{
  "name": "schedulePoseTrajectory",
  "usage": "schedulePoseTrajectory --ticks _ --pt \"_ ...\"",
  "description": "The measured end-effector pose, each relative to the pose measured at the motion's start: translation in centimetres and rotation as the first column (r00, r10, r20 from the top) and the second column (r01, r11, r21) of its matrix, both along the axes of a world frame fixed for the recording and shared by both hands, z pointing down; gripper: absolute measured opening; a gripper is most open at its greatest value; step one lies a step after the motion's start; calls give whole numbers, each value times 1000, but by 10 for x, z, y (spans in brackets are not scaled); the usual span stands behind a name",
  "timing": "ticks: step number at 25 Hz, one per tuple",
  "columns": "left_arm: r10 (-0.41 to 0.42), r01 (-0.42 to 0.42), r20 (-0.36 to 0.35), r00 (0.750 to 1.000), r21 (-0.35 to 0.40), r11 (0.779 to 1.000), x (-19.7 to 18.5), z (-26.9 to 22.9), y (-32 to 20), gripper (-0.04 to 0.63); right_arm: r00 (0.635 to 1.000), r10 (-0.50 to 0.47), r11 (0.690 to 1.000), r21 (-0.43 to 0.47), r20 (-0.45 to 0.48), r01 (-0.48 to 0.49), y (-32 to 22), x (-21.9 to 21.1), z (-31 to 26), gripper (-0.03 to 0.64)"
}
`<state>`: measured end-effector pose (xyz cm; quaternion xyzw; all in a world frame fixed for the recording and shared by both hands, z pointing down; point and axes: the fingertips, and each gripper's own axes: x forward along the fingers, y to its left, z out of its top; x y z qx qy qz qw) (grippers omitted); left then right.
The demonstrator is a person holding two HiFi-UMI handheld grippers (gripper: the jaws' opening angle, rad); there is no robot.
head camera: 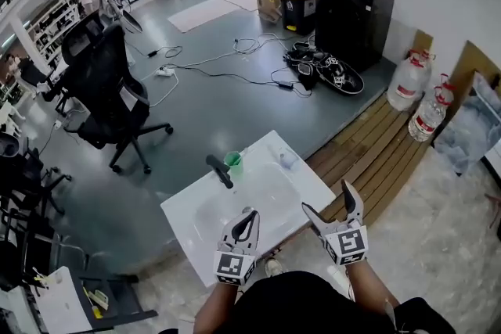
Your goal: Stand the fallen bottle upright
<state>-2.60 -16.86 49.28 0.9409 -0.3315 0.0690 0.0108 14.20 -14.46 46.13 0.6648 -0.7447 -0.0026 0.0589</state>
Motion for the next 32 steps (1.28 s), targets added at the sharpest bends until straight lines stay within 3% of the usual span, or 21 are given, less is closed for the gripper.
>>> schedulePoseTrajectory --ticks 12,18,22,27,32 --pt "-92 92 5 996 3 996 -69 -3 -82 17 993 -116 993 -16 5 116 -98 -60 -14 492" --pt "-160 160 12 987 -25 987 -68 10 -104 17 980 -200 974 -102 24 201 -140 -61 -2 490" --pt "-226 226 18 974 -57 972 -72 20 -117 17 973 -229 959 -170 11 227 -172 -58 14 490" --pt "-317 317 15 948 -81 945 -82 28 -133 17 956 -290 919 -266 45 292 -210 -55 45 491" --pt "-382 392 92 919 -132 911 -91 62 -143 17 944 -327 867 -382 50 321 -247 -49 89 489"
